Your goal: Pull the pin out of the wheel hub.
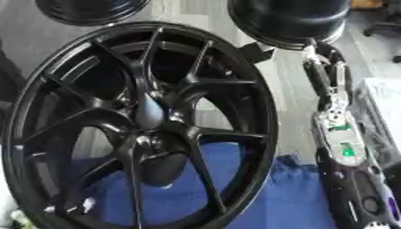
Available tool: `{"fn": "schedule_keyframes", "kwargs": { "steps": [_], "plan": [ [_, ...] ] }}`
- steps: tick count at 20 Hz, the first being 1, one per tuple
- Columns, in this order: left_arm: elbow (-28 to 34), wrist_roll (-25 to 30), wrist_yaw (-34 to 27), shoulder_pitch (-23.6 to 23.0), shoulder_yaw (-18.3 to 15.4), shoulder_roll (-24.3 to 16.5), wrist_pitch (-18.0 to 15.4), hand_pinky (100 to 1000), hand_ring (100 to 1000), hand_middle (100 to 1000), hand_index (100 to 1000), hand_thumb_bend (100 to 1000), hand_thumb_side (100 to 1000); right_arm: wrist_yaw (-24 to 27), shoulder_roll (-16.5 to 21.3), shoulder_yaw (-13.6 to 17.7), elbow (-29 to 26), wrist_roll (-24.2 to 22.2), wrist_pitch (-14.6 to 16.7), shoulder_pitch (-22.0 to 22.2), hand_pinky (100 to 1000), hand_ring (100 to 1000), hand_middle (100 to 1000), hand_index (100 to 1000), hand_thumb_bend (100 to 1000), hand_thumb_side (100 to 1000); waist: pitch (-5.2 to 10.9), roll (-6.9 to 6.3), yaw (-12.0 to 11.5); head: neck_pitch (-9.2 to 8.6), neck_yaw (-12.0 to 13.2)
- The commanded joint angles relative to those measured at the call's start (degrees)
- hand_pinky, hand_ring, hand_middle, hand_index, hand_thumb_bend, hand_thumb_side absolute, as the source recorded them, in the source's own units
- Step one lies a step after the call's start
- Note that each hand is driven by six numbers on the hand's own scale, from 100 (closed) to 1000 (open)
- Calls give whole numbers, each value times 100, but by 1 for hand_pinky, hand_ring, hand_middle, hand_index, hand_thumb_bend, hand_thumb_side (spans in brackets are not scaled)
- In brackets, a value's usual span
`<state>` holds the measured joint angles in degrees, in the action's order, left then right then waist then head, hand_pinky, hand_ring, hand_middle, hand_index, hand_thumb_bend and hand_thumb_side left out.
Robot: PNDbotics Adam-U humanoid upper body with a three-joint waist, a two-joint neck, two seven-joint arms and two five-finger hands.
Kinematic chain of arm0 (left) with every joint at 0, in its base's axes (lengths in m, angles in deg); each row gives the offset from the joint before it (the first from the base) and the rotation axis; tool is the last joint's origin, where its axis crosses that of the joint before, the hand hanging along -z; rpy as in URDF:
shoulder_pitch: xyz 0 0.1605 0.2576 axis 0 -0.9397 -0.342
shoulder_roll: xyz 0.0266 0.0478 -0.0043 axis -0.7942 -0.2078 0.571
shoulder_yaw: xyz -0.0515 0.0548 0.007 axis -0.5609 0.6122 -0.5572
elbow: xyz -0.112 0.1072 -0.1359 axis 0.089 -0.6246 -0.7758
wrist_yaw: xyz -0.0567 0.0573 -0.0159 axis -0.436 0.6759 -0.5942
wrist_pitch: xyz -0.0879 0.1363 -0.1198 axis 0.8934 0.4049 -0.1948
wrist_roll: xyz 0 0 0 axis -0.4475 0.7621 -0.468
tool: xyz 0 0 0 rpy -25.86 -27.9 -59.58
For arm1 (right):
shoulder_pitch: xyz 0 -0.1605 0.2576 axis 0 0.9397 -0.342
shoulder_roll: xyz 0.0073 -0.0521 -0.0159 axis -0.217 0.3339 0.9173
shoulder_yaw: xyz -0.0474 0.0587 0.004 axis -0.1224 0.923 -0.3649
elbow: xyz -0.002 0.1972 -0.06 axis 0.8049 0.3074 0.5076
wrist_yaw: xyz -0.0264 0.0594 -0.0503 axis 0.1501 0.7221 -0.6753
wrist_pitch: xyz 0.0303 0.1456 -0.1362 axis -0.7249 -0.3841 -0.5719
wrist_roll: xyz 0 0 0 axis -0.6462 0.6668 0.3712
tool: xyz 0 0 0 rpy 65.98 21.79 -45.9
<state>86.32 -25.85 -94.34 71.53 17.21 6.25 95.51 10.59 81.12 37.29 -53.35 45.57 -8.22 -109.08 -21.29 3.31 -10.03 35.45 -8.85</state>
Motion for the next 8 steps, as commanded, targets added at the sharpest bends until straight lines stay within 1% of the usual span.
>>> {"fn": "schedule_keyframes", "kwargs": {
  "steps": [1, 4, 6, 8],
  "plan": [
    [29, -767, -597, -9, -101, 255, -232, 689, 617, 593, 686, 100, 790, 31, 82, 49, -114, 41, 1, -85, 794, 711, 775, 822, 213, 560, 113, -14, -10, -90, 43],
    [-47, -1233, -838, -80, -89, 540, -640, 693, 621, 596, 687, 100, 809, 56, 64, 62, -115, 82, 10, -98, 794, 709, 773, 822, 215, 557, 105, 23, -4, -95, 66],
    [-96, -1365, -938, -122, -83, 657, -902, 695, 627, 604, 694, 100, 821, 75, 56, 68, -116, 115, 17, -104, 794, 709, 773, 822, 216, 557, 97, 38, -2, -99, 83],
    [-167, -1390, -1034, -155, -70, 735, -1088, 699, 637, 617, 708, 109, 837, 86, 52, 67, -113, 139, 18, -109, 793, 708, 772, 821, 216, 557, 91, 48, -2, -98, 95]
  ]
}}
